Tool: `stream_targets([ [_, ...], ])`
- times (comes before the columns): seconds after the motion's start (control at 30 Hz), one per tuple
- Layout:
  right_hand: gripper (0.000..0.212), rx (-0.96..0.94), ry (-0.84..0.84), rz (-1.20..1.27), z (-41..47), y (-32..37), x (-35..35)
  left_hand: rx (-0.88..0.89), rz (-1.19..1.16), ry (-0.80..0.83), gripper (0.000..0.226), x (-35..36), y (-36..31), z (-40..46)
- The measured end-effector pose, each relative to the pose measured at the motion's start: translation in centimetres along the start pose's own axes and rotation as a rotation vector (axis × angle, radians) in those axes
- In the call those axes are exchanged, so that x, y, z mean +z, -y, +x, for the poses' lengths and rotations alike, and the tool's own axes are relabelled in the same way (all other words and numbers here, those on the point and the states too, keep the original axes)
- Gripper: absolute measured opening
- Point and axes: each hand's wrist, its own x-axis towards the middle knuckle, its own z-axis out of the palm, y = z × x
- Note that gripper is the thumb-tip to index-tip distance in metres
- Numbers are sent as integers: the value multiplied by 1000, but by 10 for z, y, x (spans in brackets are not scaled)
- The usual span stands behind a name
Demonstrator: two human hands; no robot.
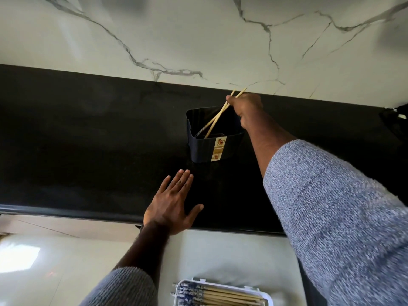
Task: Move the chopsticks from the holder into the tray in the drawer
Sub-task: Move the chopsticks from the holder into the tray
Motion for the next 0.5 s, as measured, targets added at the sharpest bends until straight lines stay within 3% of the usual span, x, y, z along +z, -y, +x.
stream_targets([
  [0.13,18,-69,23,55,-1,0,-5,1,-7,-8,89,1,0,0],
  [0.33,16,-218,-70,214,-7,-16,-17,-3,3,-5,90,1,-1,0],
  [0.5,10,-179,-168,502,-17,-36,-30,-5,-2,-31,89,2,0,1],
])
